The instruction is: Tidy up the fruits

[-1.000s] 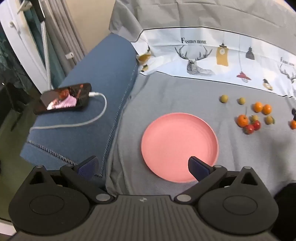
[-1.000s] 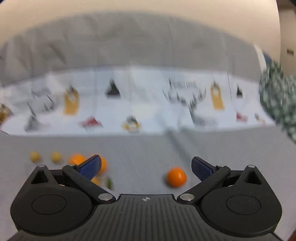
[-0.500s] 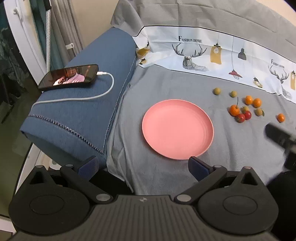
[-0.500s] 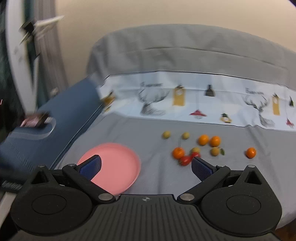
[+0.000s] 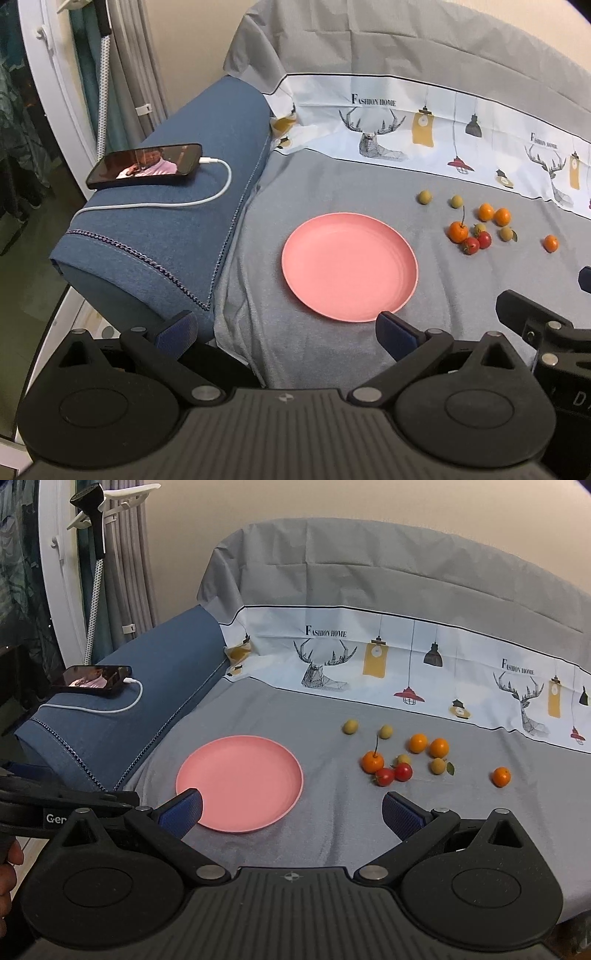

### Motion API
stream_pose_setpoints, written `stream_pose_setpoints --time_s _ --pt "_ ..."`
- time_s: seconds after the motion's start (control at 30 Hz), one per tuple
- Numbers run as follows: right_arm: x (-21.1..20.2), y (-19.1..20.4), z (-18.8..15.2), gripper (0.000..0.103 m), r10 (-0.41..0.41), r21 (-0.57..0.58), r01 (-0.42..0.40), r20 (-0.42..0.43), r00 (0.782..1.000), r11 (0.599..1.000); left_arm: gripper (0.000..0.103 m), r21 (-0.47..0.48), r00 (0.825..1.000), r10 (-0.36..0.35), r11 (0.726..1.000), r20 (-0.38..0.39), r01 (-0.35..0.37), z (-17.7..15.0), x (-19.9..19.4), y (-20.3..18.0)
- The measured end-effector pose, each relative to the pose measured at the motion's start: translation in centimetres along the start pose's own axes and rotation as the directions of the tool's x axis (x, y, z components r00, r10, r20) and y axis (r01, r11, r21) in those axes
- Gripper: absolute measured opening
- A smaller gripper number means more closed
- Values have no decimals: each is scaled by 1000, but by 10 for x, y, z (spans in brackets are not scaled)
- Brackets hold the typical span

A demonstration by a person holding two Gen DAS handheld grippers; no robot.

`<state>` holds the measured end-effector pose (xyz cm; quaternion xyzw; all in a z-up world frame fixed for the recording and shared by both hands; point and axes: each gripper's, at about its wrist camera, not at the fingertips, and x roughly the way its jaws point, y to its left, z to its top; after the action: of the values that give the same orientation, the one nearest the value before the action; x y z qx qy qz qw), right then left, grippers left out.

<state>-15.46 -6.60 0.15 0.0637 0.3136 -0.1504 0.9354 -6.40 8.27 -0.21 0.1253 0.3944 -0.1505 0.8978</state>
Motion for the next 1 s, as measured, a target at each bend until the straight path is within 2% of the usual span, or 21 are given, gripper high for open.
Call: stream_pose_setpoints --time_s 0.37,0.57,1.0 --pt "1 3 2 103 -11 -2 11 -23 1000 1000 103 -21 1000 -6 1000 -21 6 1 6 4" --pt "-1 8 2 103 -12 -24 12 -5 1000 1000 103 -36 1000 -3 999 -23 3 2 6 8" --pt "1 5 2 103 -1 -5 1 -24 1000 1000 103 -21 999 -10 1000 -44 9 -1 9 3"
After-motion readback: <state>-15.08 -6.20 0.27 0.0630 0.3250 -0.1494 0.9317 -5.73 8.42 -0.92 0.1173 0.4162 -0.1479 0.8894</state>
